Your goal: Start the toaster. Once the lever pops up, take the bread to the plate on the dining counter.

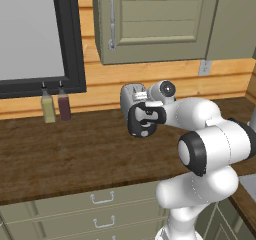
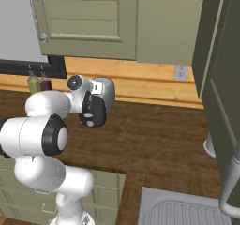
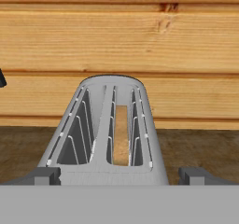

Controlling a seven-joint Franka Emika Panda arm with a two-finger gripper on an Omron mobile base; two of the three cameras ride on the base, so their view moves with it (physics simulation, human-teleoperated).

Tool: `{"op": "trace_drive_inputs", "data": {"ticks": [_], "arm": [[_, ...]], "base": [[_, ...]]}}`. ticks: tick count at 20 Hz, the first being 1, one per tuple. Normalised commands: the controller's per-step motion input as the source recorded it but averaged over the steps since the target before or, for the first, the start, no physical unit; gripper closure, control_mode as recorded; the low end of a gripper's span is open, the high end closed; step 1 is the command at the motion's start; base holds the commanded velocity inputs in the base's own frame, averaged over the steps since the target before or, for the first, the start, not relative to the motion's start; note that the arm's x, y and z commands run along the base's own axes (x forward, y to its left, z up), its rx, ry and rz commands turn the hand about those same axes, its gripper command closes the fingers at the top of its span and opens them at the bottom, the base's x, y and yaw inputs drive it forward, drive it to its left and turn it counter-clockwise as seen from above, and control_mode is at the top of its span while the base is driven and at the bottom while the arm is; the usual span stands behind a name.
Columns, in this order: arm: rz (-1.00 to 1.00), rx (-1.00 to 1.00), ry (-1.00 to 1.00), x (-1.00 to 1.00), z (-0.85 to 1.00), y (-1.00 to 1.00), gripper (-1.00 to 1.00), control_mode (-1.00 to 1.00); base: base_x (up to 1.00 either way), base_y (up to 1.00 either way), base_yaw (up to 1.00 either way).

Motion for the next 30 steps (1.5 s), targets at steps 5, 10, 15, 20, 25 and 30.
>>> {"op": "trace_drive_inputs", "data": {"ticks": [5, 10, 15, 20, 25, 30], "arm": [[0.0, 0.0, 0.0, 0.0, 0.0, 0.0, -1.0, -1.0], [0.0, 0.0, 0.0, 0.0, 0.0, 0.0, -1.0, -1.0], [0.0, 0.0, 0.0, 0.0, 0.0, 0.0, -1.0, -1.0], [0.0, 0.0, 0.0, 0.0, 0.0, 0.0, -1.0, -1.0], [0.0, 0.0, 0.0, 0.0, 0.0, 0.0, -1.0, -1.0], [0.0, 0.0, 0.0, 0.0, 0.0, 0.0, -1.0, -1.0]], "base": [[0.0, 0.0, 0.0], [0.0, 0.0, 0.0], [0.0, 0.0, 0.0], [0.0, 0.0, 0.0], [0.0, 0.0, 0.0], [0.0, 0.0, 0.0]]}}
